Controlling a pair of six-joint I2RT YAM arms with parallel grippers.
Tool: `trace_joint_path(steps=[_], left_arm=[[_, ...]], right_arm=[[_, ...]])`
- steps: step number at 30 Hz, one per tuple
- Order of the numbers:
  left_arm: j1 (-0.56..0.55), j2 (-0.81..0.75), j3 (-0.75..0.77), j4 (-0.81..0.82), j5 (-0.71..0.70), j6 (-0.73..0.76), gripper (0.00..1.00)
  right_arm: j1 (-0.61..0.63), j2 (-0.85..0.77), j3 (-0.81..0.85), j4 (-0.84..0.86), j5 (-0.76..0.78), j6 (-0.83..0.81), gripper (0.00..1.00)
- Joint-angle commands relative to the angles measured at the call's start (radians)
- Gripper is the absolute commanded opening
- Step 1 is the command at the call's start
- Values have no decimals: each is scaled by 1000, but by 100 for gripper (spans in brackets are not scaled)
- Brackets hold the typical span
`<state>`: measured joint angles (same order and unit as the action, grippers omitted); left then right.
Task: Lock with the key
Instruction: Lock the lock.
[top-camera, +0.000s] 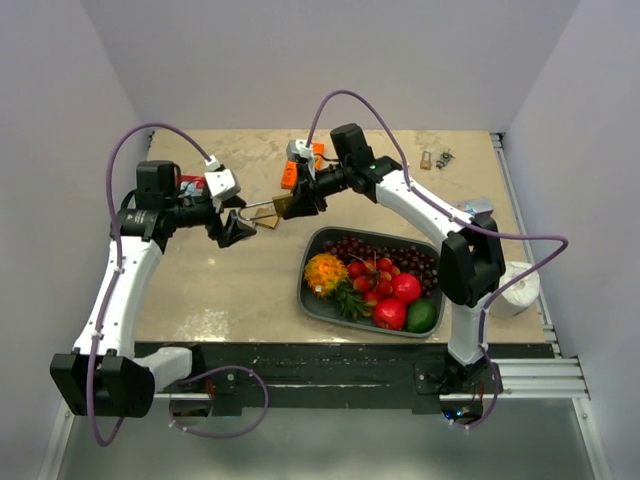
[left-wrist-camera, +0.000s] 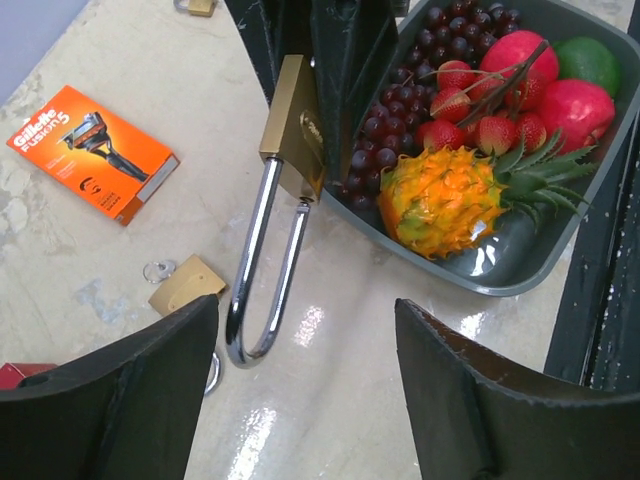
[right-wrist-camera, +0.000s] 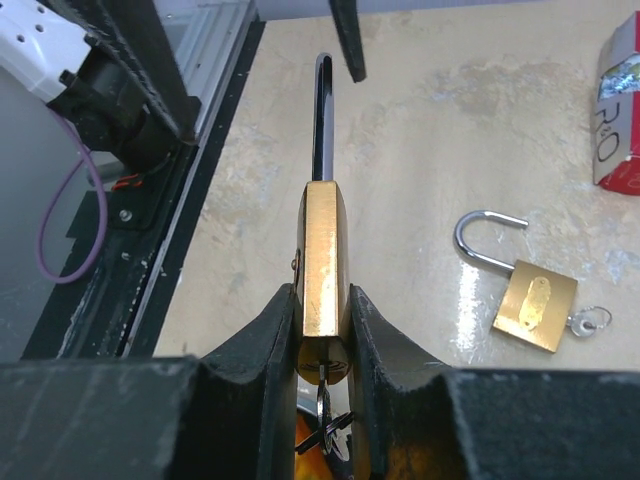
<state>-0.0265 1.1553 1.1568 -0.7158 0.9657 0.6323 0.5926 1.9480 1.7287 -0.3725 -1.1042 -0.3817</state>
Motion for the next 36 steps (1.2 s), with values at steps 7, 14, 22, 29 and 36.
trace_joint_path(steps=[7,14,22,29,36], left_arm=[[7,-42,-95,217,17,-57,53],[7,-106,-166,390,108,-224,37],[7,-150,-215,544,146,-407,34],[7,-149,-190,549,171,-434,32],[7,-140,-193,576,200,-471,20]], right_arm=[[-2,-147,-35,170,-161,67,0],[-13,-185,-99,332,-171,199,0],[-25,-205,-156,567,-181,374,0],[-28,-225,-187,572,-190,374,0],[-30,-230,-195,596,-184,412,0]])
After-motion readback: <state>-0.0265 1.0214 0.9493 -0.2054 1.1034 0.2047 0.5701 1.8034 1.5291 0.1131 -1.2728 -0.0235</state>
